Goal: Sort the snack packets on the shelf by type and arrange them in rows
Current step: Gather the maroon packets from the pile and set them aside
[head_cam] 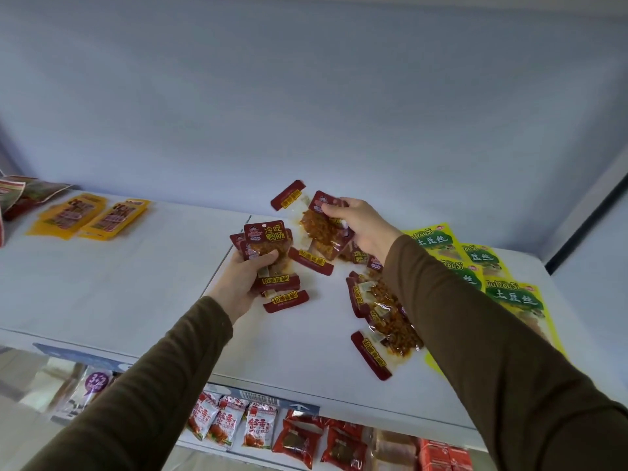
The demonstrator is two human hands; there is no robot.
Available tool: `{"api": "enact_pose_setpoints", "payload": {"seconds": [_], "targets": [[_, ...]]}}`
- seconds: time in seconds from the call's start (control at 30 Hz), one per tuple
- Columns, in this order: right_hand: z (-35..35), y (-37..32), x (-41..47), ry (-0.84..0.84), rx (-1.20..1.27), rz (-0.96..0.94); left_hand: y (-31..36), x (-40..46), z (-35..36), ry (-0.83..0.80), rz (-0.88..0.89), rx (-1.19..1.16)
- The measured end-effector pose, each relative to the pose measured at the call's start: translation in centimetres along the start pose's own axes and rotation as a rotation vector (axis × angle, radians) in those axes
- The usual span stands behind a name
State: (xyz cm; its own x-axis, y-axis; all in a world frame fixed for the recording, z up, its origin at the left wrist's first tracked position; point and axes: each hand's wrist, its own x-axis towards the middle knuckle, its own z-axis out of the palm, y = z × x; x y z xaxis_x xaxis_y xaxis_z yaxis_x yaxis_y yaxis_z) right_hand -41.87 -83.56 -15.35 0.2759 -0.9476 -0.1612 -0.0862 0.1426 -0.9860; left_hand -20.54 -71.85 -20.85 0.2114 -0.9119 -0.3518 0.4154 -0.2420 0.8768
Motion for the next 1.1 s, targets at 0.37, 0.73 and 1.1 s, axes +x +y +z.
{"api": "enact_pose_setpoints", "payload": {"seconds": [0.37, 0.73, 1.1], "targets": [[5.2, 4.6, -3.4, 0.026, -0.005, 0.082, -1.0, -0.4, 1.9, -0.262, -0.044, 0.078], [0.0, 4.3, -1.0, 0.182, -0.643, -0.198, -1.2, -0.3, -0.3, -0.066, -0.069, 0.05], [0.1, 5.1, 1.9, 0.035, -1.317, -0.243, -1.2, -0.2, -1.3, 0.003, -0.07, 0.04]]}}
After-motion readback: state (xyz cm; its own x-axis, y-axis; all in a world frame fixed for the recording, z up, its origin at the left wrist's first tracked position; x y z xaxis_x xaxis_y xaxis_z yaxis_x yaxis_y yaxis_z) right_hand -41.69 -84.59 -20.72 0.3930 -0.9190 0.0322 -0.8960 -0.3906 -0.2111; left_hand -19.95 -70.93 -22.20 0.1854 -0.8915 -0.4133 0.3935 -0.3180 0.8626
